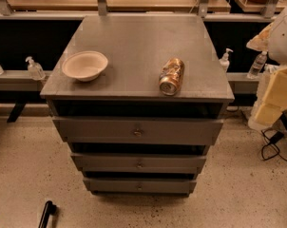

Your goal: Open top drawer

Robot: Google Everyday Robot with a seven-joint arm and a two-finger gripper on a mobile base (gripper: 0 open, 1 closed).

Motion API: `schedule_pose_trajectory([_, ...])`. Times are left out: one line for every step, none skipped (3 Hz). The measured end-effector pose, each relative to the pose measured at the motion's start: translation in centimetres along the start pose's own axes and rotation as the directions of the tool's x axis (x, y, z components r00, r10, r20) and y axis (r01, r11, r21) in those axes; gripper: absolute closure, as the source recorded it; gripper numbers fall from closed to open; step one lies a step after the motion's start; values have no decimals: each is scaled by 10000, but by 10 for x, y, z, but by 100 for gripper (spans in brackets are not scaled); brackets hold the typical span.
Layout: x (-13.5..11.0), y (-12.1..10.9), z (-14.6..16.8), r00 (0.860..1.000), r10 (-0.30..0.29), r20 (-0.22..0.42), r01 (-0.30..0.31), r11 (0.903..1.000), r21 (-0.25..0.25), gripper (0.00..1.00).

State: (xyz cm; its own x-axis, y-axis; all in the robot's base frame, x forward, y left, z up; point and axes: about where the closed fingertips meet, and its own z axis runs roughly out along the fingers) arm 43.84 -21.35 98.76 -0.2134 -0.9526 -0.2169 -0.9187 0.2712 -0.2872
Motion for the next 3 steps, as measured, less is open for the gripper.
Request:
schedule_pose_trajectory([0,0,0,10000,0,0,0,10000,0,0])
schedule_pose_trajectory([-4,6,12,9940,185,1075,-163,9996,-209,0])
schedule_pose_trajectory([-50,49,66,9502,-845,3001,1024,9937,-445,0])
